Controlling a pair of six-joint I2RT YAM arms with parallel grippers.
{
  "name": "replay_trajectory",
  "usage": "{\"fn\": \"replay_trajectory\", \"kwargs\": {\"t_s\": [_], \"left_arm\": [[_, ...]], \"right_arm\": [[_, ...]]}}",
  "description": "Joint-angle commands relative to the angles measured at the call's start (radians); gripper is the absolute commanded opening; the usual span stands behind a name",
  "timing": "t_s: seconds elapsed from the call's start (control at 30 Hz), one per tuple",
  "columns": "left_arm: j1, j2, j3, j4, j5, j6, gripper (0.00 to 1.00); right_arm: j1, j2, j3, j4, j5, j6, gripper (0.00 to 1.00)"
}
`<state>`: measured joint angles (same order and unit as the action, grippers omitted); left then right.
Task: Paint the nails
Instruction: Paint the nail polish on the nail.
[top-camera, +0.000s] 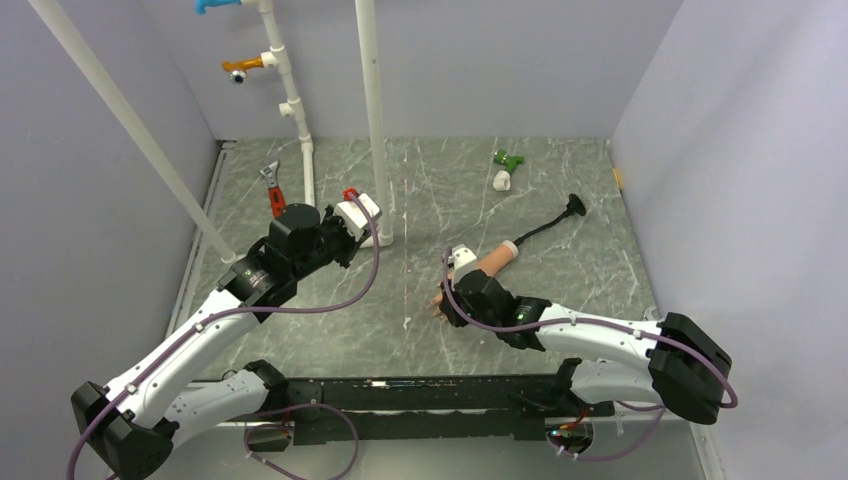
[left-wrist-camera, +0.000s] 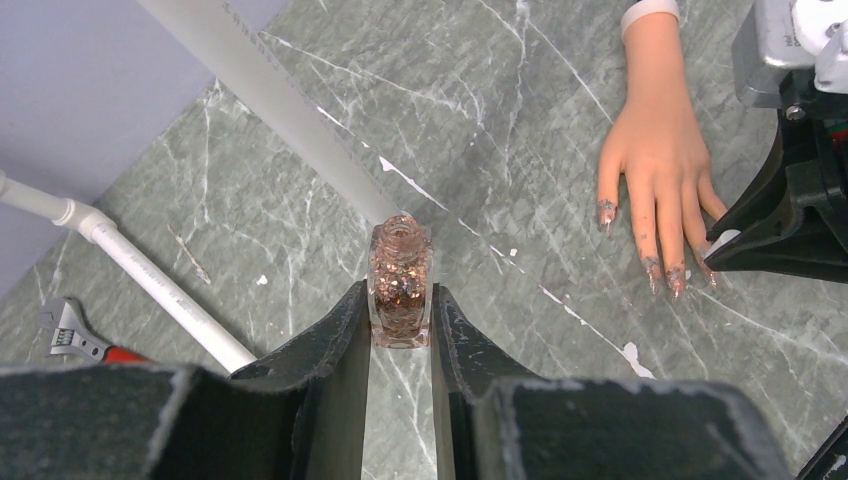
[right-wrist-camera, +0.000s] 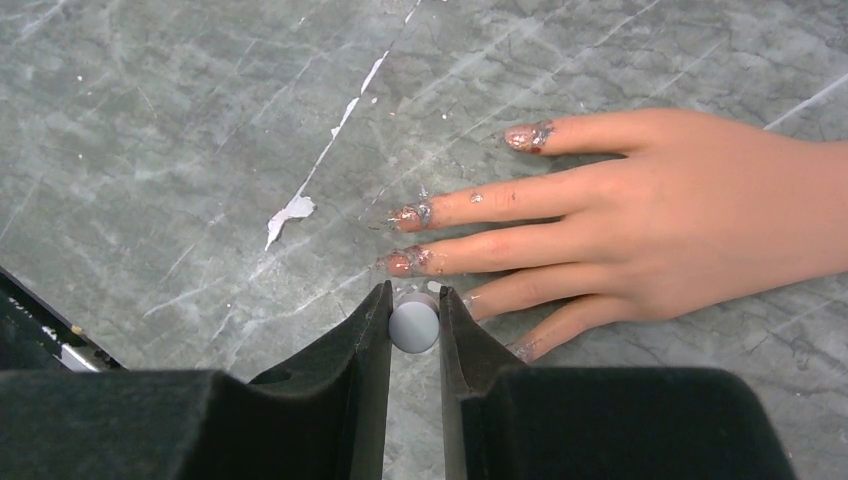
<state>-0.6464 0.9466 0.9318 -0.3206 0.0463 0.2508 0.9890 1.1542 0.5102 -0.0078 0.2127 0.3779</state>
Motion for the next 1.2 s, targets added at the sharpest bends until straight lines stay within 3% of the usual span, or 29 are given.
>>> {"fn": "replay_trajectory", "kwargs": {"t_s": [0.0,0.77,1.17], "left_arm": [[-0.007,-0.011,0.035,0.029,-0.014,0.016,0.0],[-0.006,-0.005,0.039,0.025,-0.009,0.015,0.0],[-0.008,-0.007,0.037,0.026,-0.014,0.016,0.0]], "right_arm": [[0.002,0.012,0.006,0.02,0.019,0.015,0.0],[0.005,-0.086,-0.007,-0.072,0.013,0.033,0.0],[0.004,-0.025,0.003,-0.032,0.012,0.023,0.0]]}}
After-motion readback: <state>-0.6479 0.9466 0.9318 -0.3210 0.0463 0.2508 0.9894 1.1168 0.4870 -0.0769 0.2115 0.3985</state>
